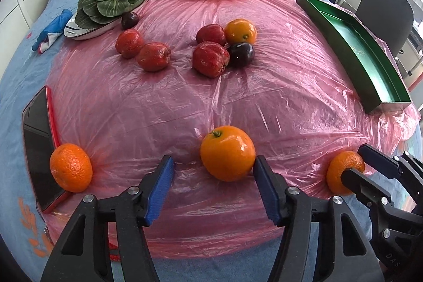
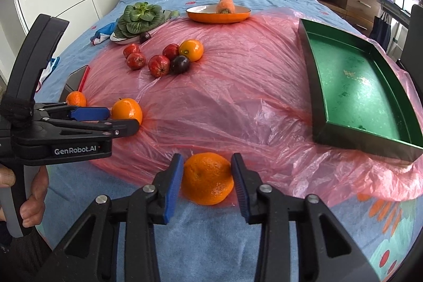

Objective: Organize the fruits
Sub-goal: 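Grasp and lift an orange with the right tool while the left tool grasps another orange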

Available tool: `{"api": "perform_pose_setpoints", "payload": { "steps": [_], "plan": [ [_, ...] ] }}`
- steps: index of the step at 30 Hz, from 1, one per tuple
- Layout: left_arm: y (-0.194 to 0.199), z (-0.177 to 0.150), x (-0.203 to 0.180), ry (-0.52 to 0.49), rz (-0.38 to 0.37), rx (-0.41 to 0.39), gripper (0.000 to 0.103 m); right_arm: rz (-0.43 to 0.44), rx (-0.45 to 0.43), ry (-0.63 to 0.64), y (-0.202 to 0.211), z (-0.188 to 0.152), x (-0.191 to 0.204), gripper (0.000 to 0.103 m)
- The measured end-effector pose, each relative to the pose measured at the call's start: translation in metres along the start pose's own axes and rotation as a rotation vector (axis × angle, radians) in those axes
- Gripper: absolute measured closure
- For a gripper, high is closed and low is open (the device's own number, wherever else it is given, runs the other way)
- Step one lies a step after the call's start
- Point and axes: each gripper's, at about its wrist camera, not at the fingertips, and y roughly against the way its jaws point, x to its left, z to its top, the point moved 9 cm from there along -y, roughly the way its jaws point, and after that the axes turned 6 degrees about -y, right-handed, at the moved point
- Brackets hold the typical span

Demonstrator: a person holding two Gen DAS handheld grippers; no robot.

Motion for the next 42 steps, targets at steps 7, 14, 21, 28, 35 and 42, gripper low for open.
{"api": "perform_pose_setpoints", "payload": {
  "steps": [7, 14, 21, 28, 35, 42],
  "plan": [
    [-0.006, 0.003, -0.002, -0.004, -0.002, 0.002, 0.046, 0.002, 0.001, -0.003, -0.002, -0.003, 0.000, 0.010],
    [-0.011, 0.007, -0.004, -0.021, 0.006, 0.004, 0.048, 0.025, 0.027, 0.018, -0.010, -0.009, 0.009, 0.010],
    [-0.009, 0.006, -0.010, -0.038, -0.033, 0.001, 0.069, 0.046, 0.043, 0.041, -0.013, -0.017, 0.017, 0.030],
    [0.004, 0.003, -0.010, -0.019, -0.095, -0.008, 0.069, 0.099, 0.038, 0.007, 0.000, -0.014, 0.014, 0.031],
    [0.027, -0.002, -0.017, -0.024, -0.111, -0.028, 0.069, 0.111, 0.011, 0.004, 0.020, -0.011, 0.013, 0.031],
    [0.047, 0.024, -0.040, -0.028, -0.163, -0.063, 0.069, 0.067, -0.064, -0.023, 0.051, 0.010, -0.018, 0.032]
  ]
}}
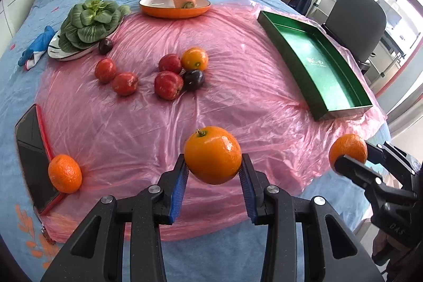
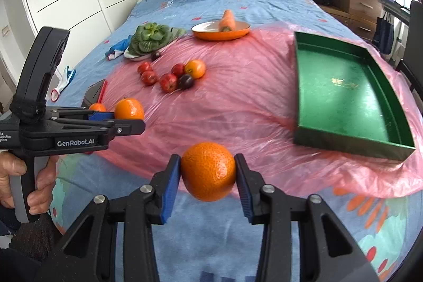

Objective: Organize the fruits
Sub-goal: 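Grasp and lift an orange with the right tool while the left tool grasps another orange, then carry both oranges into the green tray and open both tools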

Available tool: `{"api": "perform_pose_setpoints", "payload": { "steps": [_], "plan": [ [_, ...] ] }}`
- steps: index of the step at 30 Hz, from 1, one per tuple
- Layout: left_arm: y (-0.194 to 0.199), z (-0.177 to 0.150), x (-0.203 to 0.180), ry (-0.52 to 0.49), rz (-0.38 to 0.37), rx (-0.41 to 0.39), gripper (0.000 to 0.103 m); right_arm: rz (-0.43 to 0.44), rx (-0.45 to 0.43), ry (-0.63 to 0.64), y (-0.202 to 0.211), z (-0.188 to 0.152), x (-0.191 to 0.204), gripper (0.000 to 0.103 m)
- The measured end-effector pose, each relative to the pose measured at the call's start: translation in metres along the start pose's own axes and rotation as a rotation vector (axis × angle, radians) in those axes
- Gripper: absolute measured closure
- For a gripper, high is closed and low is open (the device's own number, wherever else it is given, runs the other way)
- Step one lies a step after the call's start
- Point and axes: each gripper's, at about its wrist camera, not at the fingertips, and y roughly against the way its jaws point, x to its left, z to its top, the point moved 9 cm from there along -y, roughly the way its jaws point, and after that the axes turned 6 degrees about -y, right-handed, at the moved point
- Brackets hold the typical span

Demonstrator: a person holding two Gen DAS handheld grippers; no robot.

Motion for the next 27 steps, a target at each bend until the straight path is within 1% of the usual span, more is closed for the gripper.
{"api": "perform_pose_setpoints", "payload": {
  "steps": [2, 3, 4, 6, 7, 11, 13, 15, 17, 20, 23, 27],
  "plan": [
    [-0.004, 0.007, -0.008, 0.029, -0.054, 0.003, 0.069, -0.032, -0.028, -0.010, 0.009, 0.012, -0.018, 0.032],
    [-0.009, 0.009, -0.010, 0.053, -0.078, 0.017, 0.069, -0.053, -0.043, -0.012, 0.014, 0.019, -0.028, 0.032],
    [-0.014, 0.010, -0.011, 0.069, -0.089, 0.029, 0.069, -0.078, -0.055, -0.010, 0.017, 0.025, -0.038, 0.032],
    [-0.024, 0.008, -0.012, 0.075, -0.072, 0.041, 0.069, -0.141, -0.062, 0.033, 0.017, 0.033, -0.052, 0.032],
    [-0.028, 0.007, -0.011, 0.080, -0.063, 0.046, 0.069, -0.154, -0.055, 0.065, 0.014, 0.034, -0.053, 0.032],
    [-0.036, 0.005, -0.006, 0.078, -0.016, 0.056, 0.069, -0.084, -0.025, 0.052, -0.004, 0.029, -0.050, 0.032],
    [-0.035, 0.009, -0.008, 0.060, 0.003, 0.050, 0.069, -0.048, -0.028, 0.013, -0.010, 0.028, -0.051, 0.032],
    [-0.032, 0.016, -0.015, 0.032, 0.015, 0.040, 0.069, -0.036, -0.036, -0.008, -0.014, 0.028, -0.053, 0.031],
    [-0.029, 0.026, -0.027, 0.012, 0.006, 0.028, 0.069, -0.037, -0.050, -0.025, -0.014, 0.030, -0.061, 0.031],
    [-0.028, 0.045, -0.053, -0.019, -0.024, 0.011, 0.069, -0.068, -0.081, -0.056, -0.006, 0.038, -0.083, 0.031],
    [-0.027, 0.067, -0.087, -0.065, -0.059, -0.010, 0.069, -0.126, -0.117, -0.085, 0.012, 0.051, -0.121, 0.031],
    [-0.034, 0.106, -0.137, -0.133, -0.084, -0.048, 0.069, -0.213, -0.135, -0.125, 0.026, 0.072, -0.177, 0.032]
  ]
}}
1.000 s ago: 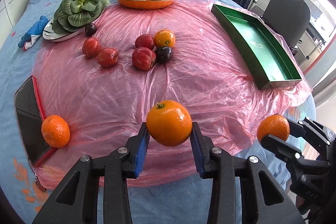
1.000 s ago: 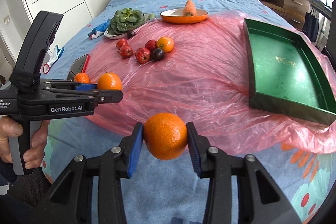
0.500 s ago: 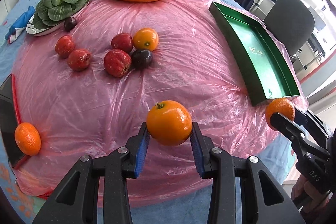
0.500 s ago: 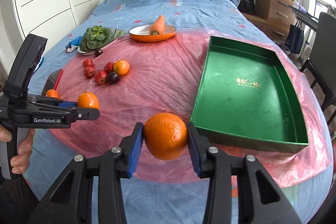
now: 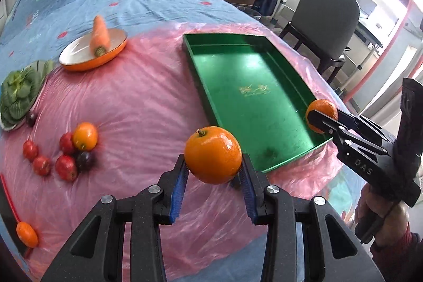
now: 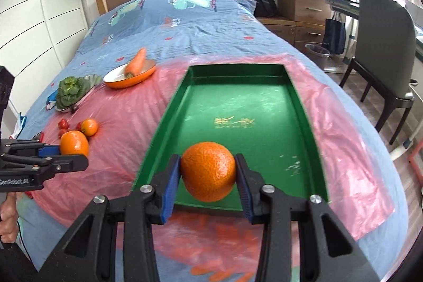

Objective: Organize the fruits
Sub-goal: 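Carry both oranges into the green tray and open both tools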

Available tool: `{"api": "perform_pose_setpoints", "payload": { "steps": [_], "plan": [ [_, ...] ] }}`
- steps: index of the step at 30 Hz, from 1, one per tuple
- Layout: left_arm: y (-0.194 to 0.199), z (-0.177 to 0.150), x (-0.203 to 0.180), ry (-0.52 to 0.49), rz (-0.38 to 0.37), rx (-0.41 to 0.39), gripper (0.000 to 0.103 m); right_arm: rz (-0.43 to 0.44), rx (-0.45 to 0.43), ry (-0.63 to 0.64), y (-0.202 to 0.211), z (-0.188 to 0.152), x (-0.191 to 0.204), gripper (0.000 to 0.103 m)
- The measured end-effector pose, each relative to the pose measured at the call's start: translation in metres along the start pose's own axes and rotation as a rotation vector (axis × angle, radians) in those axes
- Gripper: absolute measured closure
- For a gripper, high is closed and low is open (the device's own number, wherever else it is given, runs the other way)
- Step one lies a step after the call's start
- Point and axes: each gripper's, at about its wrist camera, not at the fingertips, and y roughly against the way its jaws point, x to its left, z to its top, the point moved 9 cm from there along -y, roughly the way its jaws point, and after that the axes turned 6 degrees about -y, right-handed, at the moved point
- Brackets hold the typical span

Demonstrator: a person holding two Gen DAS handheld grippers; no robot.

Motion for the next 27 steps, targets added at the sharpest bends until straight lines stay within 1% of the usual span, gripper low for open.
{"api": "perform_pose_setpoints", "payload": {
  "steps": [3, 5, 7, 9, 12, 14, 18, 20, 22, 27],
  "plan": [
    [-0.015, 0.032, -0.024, -0.030, -0.006, -0.015, 0.069, -0.059, 0.005, -0.025, -0.011, 0.023, -0.035, 0.032],
    [-0.027, 0.050, -0.034, -0.049, 0.005, -0.020, 0.069, -0.096, 0.006, -0.029, -0.021, 0.036, -0.052, 0.032],
    [-0.043, 0.065, -0.038, -0.047, 0.012, -0.010, 0.069, -0.118, 0.013, -0.029, -0.034, 0.049, -0.065, 0.032],
    [-0.059, 0.075, -0.037, -0.051, 0.037, 0.000, 0.069, -0.133, 0.028, -0.033, -0.050, 0.061, -0.076, 0.032],
    [-0.084, 0.080, -0.033, -0.044, 0.054, 0.031, 0.069, -0.135, 0.065, -0.048, -0.074, 0.070, -0.087, 0.032],
    [-0.099, 0.080, -0.028, -0.043, 0.073, 0.052, 0.069, -0.135, 0.090, -0.060, -0.090, 0.074, -0.093, 0.031],
    [-0.124, 0.072, -0.018, -0.040, 0.107, 0.091, 0.069, -0.156, 0.133, -0.041, -0.114, 0.073, -0.099, 0.031],
    [-0.131, 0.066, -0.019, -0.059, 0.126, 0.105, 0.069, -0.160, 0.138, -0.025, -0.117, 0.074, -0.098, 0.031],
    [-0.137, 0.060, -0.019, -0.067, 0.127, 0.122, 0.069, -0.167, 0.138, -0.004, -0.119, 0.075, -0.096, 0.030],
    [-0.135, 0.055, -0.022, -0.094, 0.141, 0.117, 0.069, -0.186, 0.110, 0.055, -0.117, 0.073, -0.092, 0.028]
  ]
}}
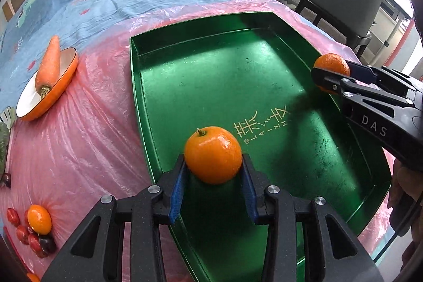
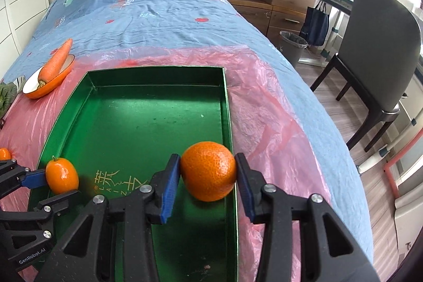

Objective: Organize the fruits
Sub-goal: 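Carry both oranges into the green tray and open both tools, then withdraw both tools from the green tray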

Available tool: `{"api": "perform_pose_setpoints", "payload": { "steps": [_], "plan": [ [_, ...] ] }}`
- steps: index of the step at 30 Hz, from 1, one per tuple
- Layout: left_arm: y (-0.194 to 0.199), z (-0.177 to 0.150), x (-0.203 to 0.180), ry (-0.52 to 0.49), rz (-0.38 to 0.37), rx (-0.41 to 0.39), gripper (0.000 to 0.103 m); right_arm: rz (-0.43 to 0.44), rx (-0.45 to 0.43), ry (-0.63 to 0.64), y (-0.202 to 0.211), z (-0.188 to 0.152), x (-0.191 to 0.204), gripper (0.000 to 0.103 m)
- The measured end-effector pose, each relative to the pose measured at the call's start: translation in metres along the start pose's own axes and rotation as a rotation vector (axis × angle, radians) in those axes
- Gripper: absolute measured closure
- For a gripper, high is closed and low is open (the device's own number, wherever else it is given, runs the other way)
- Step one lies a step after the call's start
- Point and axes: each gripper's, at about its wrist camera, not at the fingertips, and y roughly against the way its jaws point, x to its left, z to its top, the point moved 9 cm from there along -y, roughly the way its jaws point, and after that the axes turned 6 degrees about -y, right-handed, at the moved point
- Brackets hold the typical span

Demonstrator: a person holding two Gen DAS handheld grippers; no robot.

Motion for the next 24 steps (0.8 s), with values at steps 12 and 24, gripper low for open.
{"api": "perform_pose_setpoints", "payload": {
  "steps": [12, 24],
  "plan": [
    [0.028, -0.015, -0.003, -0.050, 0.012, -0.033, 0.061, -0.067, 0.009, 0.063, 0.003, -0.019, -0.001, 0.006],
    [0.108, -0.029, 0.012, 0.009, 0.015, -0.107, 0.060, -0.037, -0.089, -0.034, 0.084, -0.016, -0.014, 0.000]
  ]
}}
